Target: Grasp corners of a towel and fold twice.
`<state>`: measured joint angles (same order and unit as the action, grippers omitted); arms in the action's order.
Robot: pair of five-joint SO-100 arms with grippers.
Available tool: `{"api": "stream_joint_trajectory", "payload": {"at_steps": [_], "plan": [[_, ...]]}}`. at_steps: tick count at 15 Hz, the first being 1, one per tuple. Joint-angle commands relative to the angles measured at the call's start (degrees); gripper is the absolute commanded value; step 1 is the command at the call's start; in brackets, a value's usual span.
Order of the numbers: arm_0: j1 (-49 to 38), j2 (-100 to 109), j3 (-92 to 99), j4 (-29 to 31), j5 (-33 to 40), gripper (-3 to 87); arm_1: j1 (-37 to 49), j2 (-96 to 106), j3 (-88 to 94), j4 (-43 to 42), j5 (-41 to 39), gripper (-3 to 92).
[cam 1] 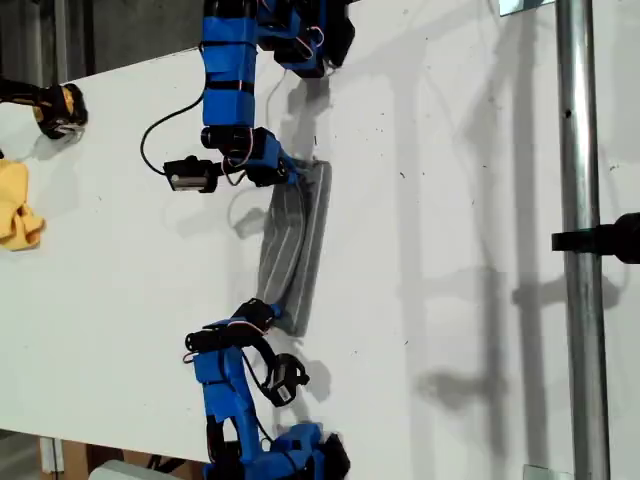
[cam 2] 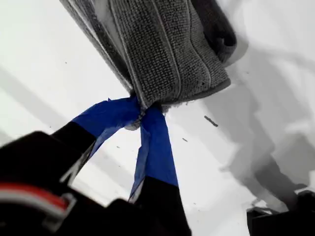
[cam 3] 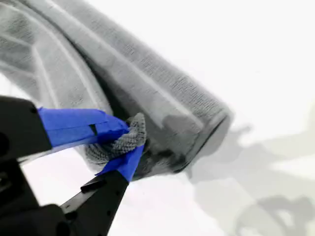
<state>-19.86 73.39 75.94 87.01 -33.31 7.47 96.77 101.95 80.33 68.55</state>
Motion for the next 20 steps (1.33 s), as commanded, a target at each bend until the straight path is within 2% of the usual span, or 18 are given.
{"api": "stream_joint_trajectory", "payload": {"at_steps": [1,7,9,10,13,15,17,20], "plan": [[2.64,0.79,3.08,-1.76,-3.08,-1.0,-2.46,-0.88,2.02,-3.08,2.02,-0.2],[3.08,-0.09,13.89,-7.91,-5.98,-0.7,-7.65,-8.35,4.83,-7.21,6.68,-0.2],[0.97,0.00,15.29,-8.88,-6.15,8.0,-5.80,-9.58,5.10,-5.89,6.50,0.4],[0.18,0.00,15.12,-8.53,-5.89,10.6,-4.75,-9.23,5.10,-4.66,6.24,0.6],[-0.35,4.92,11.60,-3.25,-4.75,4.8,-3.25,-1.14,1.23,3.43,4.39,0.8],[-0.35,11.87,8.88,2.72,-4.66,9.6,-3.52,5.27,-4.48,11.95,4.22,17.7],[-0.09,21.62,10.02,6.59,-6.06,14.1,-5.36,9.93,-11.07,19.25,4.13,22.4],[-0.70,36.74,18.28,6.94,-8.17,16.8,-5.89,15.91,-10.63,22.76,4.31,31.8]]}}
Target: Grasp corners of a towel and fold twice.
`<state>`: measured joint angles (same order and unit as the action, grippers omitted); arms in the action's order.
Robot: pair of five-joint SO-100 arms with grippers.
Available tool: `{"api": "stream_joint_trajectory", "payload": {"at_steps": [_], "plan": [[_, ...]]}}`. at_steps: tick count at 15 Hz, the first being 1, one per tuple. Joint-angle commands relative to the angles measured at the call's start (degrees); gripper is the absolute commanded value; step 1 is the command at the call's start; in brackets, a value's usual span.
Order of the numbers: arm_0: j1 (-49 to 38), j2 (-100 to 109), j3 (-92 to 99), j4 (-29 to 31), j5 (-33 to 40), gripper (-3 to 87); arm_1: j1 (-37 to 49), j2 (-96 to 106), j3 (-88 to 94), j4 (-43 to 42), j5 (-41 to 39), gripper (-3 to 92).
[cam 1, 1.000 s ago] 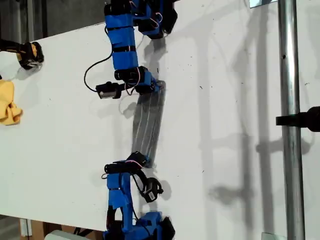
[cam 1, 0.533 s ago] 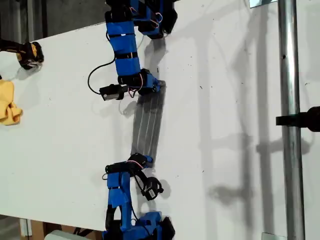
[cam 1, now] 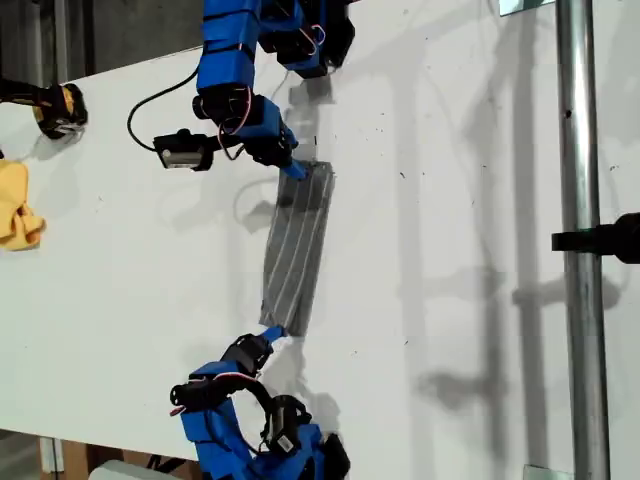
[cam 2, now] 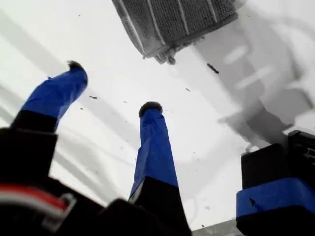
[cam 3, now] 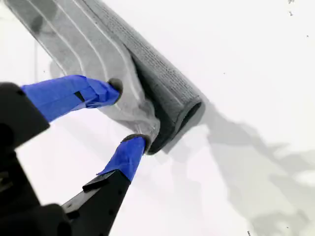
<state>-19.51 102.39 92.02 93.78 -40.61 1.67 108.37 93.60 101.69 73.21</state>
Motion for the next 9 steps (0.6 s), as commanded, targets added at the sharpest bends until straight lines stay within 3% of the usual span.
{"api": "stream_joint_trajectory", "payload": {"at_steps": [1,5,7,9], "plan": [[-1.41,11.16,5.54,0.00,-1.32,18.5,1.23,8.44,-0.35,1.67,-0.53,31.5],[-3.43,30.32,22.68,-5.10,-6.24,19.5,6.59,39.64,17.93,-3.43,0.44,30.6],[-2.29,48.08,36.65,-13.80,-11.16,19.4,3.52,57.92,33.75,-7.56,8.53,32.4],[1.85,62.14,50.89,-20.21,-16.79,18.1,-5.01,80.16,54.49,-12.04,18.98,34.6]]}}
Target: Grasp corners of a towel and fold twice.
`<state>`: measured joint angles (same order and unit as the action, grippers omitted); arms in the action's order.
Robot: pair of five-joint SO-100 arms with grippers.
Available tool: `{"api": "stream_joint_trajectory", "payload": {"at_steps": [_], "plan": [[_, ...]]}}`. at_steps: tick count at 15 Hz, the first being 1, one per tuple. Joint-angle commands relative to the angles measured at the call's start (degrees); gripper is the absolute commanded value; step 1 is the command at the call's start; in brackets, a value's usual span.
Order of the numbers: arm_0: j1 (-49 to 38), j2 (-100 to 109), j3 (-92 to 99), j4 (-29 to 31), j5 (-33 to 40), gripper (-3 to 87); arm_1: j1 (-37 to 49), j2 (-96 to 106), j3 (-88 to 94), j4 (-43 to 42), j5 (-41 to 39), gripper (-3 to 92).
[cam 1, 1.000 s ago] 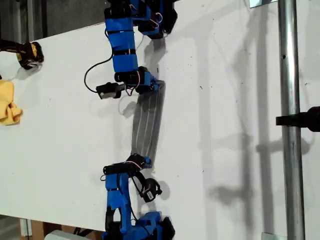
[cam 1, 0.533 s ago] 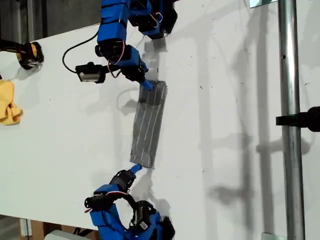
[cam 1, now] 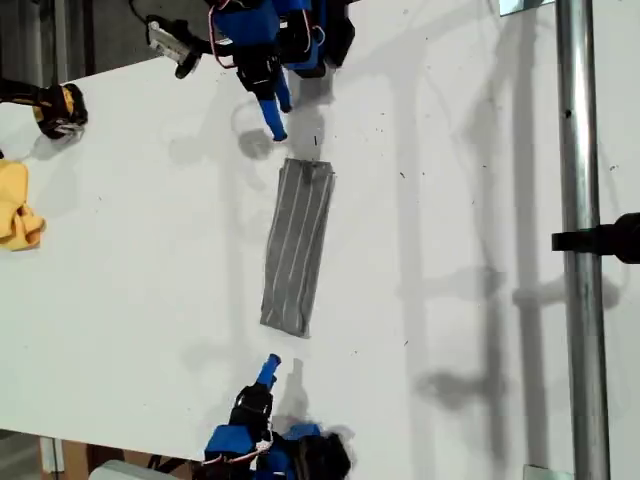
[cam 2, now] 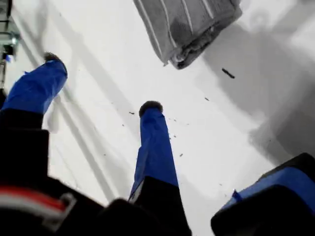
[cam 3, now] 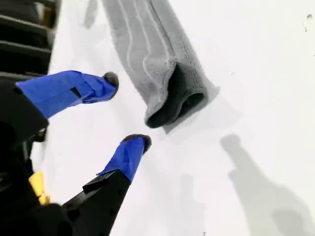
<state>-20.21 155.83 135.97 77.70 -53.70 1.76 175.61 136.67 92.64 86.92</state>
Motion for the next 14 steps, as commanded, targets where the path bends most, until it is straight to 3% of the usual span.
{"api": "stream_joint_trajectory", "payload": {"at_steps": [1,3,5,10,12,14], "plan": [[4.39,16.52,14.33,-7.21,-6.94,16.2,-8.35,3.43,12.04,-5.54,8.35,37.3],[8.96,43.95,29.09,-7.82,-10.11,12.8,-12.39,2.11,16.52,-7.29,15.29,38.3],[10.28,43.42,32.70,-7.73,-12.04,12.8,-15.56,11.25,23.55,-7.82,18.72,37.0],[8.88,43.42,34.28,-8.26,-11.07,11.6,-10.72,-15.38,16.61,-13.27,19.16,39.4],[8.79,43.42,34.45,-7.38,-11.78,11.4,-5.19,-41.13,4.92,-16.70,13.36,40.8],[8.96,43.42,34.45,-6.68,-12.22,11.3,0.97,-50.89,2.29,-25.75,6.50,40.5]]}}
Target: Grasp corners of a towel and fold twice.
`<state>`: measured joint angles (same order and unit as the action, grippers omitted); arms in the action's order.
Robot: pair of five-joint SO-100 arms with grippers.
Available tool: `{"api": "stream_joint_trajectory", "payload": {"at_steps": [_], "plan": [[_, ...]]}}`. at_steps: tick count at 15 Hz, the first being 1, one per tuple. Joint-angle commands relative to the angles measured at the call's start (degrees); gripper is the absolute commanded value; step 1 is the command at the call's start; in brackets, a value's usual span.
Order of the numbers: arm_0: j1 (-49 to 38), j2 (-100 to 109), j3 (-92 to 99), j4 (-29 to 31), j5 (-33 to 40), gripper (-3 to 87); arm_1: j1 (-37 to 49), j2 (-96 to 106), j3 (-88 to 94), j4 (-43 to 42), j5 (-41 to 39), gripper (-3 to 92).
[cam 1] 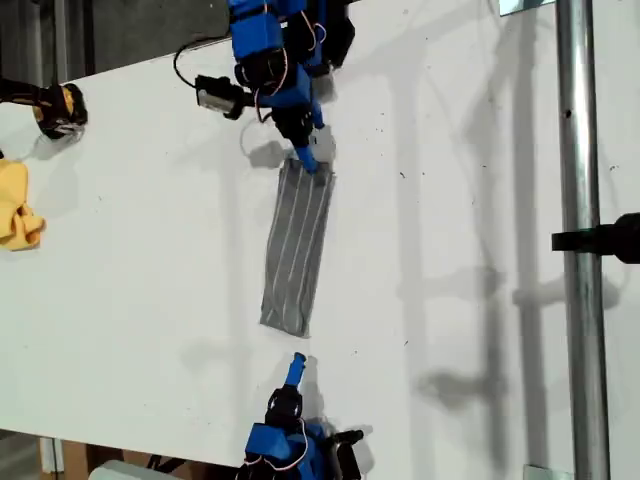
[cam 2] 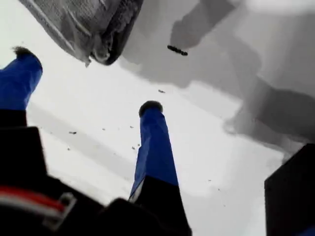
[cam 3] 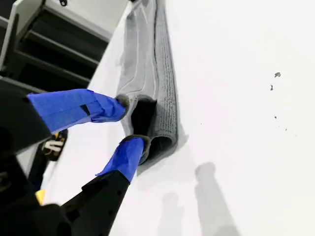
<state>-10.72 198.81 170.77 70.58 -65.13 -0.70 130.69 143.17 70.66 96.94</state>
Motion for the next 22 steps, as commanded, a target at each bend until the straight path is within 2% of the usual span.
{"api": "stream_joint_trajectory", "payload": {"at_steps": [1,4,7,10,13,14,15,17,19,22], "plan": [[-0.18,0.44,-0.35,0.53,-1.05,11.3,6.42,-8.44,-5.36,-5.19,-6.06,40.5],[-0.18,0.44,-0.18,0.53,-1.14,11.5,11.34,-16.35,-8.35,-7.56,-9.40,41.9],[0.18,0.44,-0.35,0.70,-0.88,11.7,12.13,-28.21,-12.22,-13.89,-10.55,42.1],[0.79,0.44,-0.09,0.88,-1.49,11.7,11.60,-41.75,-24.87,-12.57,-13.01,40.9],[1.67,0.44,-0.26,0.97,-2.20,11.7,10.46,-44.47,-27.77,-15.12,-12.74,28.5],[1.93,0.44,-0.26,1.05,-2.46,11.7,10.20,-44.12,-27.77,-15.03,-10.46,8.5],[2.11,0.44,-0.44,1.14,-2.46,11.7,10.02,-43.33,-27.51,-15.29,-10.02,2.3],[2.29,0.44,-0.62,1.23,-2.46,11.7,9.93,-38.94,-24.96,-16.61,-11.07,-0.1],[2.46,0.44,-0.62,1.23,-2.55,11.5,11.16,-26.10,-16.52,-17.05,-10.90,-0.2],[2.55,0.44,-0.70,1.23,-2.37,11.3,11.16,-8.26,-7.12,-8.44,-8.53,-0.2]]}}
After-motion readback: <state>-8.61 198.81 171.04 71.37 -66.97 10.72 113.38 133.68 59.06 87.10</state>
